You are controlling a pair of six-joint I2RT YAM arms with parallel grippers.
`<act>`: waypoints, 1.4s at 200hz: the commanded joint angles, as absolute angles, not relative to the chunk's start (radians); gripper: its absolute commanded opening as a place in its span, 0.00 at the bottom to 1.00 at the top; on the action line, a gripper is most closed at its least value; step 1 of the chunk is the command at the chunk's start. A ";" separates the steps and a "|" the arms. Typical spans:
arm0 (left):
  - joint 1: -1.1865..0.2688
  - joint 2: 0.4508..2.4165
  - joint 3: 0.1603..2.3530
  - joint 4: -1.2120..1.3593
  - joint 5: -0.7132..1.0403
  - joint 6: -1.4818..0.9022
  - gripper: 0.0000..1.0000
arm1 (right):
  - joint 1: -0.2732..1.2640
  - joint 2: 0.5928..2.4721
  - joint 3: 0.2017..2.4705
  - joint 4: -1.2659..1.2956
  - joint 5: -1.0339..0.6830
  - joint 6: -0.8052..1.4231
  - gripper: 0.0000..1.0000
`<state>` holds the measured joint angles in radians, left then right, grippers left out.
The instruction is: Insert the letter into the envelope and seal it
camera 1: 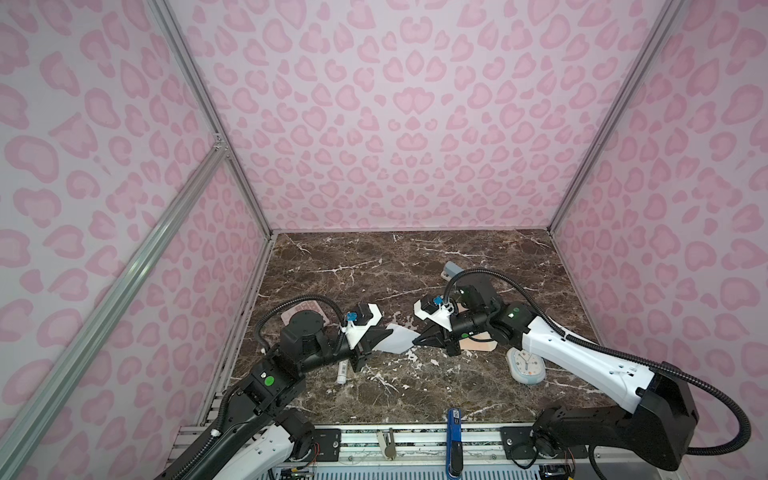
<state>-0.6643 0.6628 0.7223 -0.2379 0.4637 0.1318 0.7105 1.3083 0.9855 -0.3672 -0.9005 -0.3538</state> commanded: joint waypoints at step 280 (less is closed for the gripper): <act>-0.635 0.577 0.723 -0.090 0.088 0.087 0.04 | 0.595 1.073 0.673 0.409 -0.776 0.139 0.49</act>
<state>-0.6407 0.5900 0.7322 -0.2131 0.1989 0.1200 0.6056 1.1000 0.7326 0.0963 -0.8536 -0.0483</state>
